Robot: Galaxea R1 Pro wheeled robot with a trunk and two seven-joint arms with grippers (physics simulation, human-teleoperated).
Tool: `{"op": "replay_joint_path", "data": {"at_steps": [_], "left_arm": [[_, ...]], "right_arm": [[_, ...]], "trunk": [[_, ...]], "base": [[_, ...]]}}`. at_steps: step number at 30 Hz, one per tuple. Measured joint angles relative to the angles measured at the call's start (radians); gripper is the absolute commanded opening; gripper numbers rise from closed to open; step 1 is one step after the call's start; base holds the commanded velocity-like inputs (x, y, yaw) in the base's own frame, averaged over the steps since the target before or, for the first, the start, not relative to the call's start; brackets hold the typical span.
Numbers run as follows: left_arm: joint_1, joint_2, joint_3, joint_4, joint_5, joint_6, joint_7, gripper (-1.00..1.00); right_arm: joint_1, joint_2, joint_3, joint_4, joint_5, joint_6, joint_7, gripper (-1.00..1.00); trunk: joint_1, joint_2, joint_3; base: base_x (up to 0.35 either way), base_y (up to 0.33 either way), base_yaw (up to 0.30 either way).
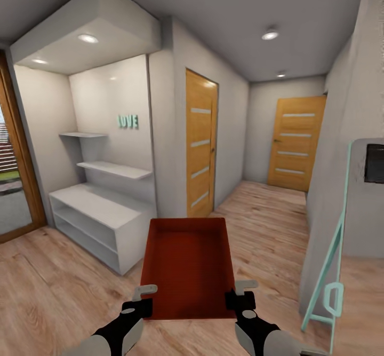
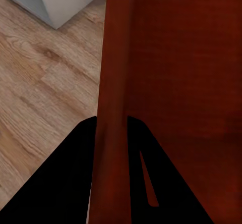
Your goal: Move the two storage containers from the living room to the garage. In the garage, place one container on the floor and stack the other container on top of it (either order is fine).
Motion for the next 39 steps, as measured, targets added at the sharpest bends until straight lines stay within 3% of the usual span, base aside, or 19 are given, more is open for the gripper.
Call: {"op": "replay_joint_path", "data": {"at_steps": [21,39], "left_arm": [[0.0,0.001,-0.001,0.0,0.0,0.0,-0.001,-1.0],[0.0,0.001,0.0,0.0,0.0,0.0,-0.001,-1.0]], "right_arm": [[0.0,0.001,0.005,0.001,-0.006,-0.001,-0.001,-1.0],[0.0,0.0,0.002,0.0,-0.002,0.0,0.0,-1.0]], "trunk": [[0.0,0.0,0.0],[0.0,0.0,0.0]], "base": [[0.302,0.209,-0.279],[0.316,0.114,-0.282]]}}
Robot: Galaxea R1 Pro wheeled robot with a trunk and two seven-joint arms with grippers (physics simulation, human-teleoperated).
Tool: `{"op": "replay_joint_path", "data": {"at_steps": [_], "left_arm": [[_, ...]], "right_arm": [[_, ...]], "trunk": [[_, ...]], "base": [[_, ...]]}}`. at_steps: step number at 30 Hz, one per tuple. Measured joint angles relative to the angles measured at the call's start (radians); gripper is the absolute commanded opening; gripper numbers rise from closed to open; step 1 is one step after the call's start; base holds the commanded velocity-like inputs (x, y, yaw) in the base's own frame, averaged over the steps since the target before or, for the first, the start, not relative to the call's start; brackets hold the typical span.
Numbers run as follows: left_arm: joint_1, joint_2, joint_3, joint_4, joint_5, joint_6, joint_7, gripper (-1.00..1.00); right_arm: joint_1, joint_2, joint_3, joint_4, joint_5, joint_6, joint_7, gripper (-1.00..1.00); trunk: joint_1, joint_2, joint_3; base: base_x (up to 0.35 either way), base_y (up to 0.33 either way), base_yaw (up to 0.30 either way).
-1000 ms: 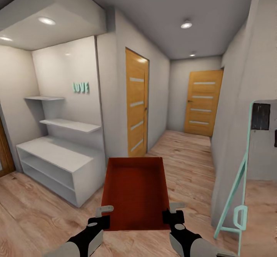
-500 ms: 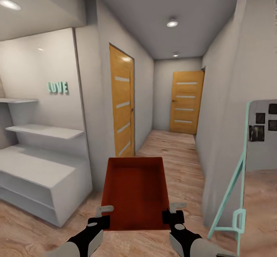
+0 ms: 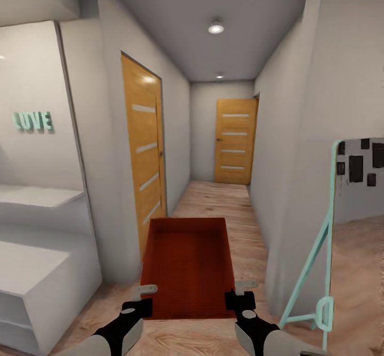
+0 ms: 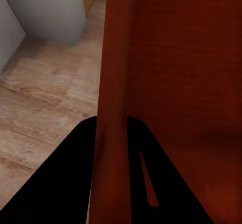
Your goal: Move the two storage containers from the living room to the garage. In the garage, place one container on the floor and stack the other container on top of it (either order is fine).
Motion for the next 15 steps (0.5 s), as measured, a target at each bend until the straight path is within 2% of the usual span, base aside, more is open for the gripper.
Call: {"op": "replay_joint_path", "data": {"at_steps": [7,15], "left_arm": [[0.0,0.001,-0.002,0.0,0.002,0.0,0.0,-1.0],[0.0,0.001,-0.001,0.0,0.002,-0.001,0.0,-1.0]], "right_arm": [[0.0,0.001,0.002,0.0,-0.002,0.0,0.0,-1.0],[0.0,0.001,0.001,0.0,-0.001,0.0,0.0,-1.0]], "trunk": [[0.0,0.0,0.0],[0.0,0.0,0.0]], "base": [[0.321,0.089,-0.258],[0.321,0.088,-0.036]]}}
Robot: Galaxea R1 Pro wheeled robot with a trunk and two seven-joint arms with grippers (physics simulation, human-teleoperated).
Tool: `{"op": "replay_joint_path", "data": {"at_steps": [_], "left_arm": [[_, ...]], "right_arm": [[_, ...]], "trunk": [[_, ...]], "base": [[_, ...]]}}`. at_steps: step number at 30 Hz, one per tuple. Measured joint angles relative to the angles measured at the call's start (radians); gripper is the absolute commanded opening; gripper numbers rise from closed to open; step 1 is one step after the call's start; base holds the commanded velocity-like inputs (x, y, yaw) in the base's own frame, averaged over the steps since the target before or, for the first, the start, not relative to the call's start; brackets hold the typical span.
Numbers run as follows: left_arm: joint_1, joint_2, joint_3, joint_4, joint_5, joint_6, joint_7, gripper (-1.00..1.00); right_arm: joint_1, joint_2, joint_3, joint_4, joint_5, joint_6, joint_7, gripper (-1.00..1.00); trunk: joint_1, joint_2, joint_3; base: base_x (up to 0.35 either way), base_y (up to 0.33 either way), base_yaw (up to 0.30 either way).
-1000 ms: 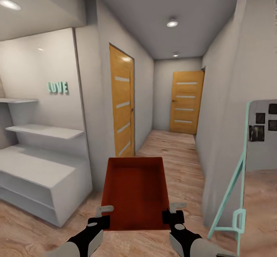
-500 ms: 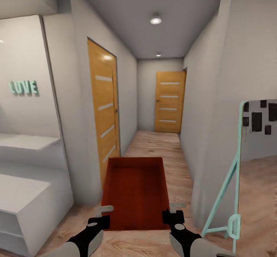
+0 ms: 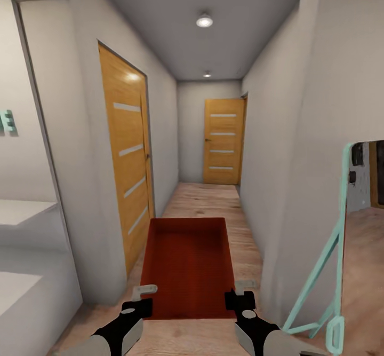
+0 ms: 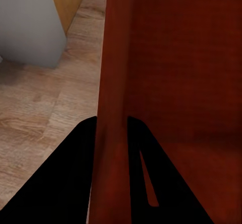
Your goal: Move the two storage containers from the living room to the garage. In the garage, place one container on the floor and stack the other container on top of it (either order is fine).
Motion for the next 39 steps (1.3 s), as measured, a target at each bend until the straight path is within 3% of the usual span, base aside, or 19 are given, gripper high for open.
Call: {"op": "replay_joint_path", "data": {"at_steps": [16,31,39], "left_arm": [[0.0,0.001,0.0,0.0,-0.001,0.0,0.0,-1.0],[0.0,0.0,0.0,0.0,0.0,0.0,0.0,-1.0],[0.0,0.0,0.0,0.0,0.0,0.0,0.0,-1.0]], "right_arm": [[0.0,0.001,0.003,0.0,-0.004,-0.001,-0.001,-1.0],[0.0,0.0,0.0,0.0,0.0,-0.001,0.0,-1.0],[0.0,0.0,0.0,0.0,-0.001,0.0,0.0,-1.0]], "trunk": [[0.0,0.0,0.0],[0.0,0.0,0.0],[0.0,0.0,0.0]], "base": [[0.321,0.088,-0.005],[0.321,0.088,-0.25],[0.321,0.088,-0.051]]}}
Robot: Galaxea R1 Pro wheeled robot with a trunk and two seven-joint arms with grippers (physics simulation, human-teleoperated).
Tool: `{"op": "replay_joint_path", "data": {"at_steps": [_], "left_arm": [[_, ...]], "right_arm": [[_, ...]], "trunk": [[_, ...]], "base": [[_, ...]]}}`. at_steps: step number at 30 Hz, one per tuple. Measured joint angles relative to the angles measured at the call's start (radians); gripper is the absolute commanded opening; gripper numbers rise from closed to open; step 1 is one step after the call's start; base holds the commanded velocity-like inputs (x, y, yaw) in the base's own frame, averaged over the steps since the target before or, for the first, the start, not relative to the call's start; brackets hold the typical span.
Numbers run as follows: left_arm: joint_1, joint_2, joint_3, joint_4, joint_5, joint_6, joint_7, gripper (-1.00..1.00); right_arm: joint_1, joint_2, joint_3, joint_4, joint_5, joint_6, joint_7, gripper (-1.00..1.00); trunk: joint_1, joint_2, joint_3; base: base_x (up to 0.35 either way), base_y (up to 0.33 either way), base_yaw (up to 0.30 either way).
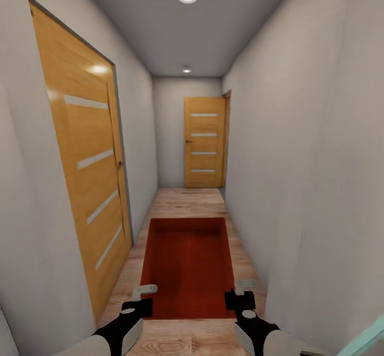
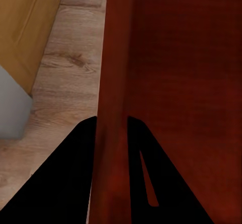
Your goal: Move the two storage containers from the living room to the garage. In the garage, place one container on the floor and stack the other container on top of it (either order is fine).
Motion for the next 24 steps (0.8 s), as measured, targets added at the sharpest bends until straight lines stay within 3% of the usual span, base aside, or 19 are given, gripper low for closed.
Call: {"op": "replay_joint_path", "data": {"at_steps": [24], "left_arm": [[0.0,0.0,0.0,0.0,0.0,0.0,0.0,-1.0]], "right_arm": [[0.0,0.0,0.0,0.0,0.0,0.0,0.0,-1.0]], "trunk": [[0.0,0.0,0.0]], "base": [[0.321,0.087,0.0]]}}
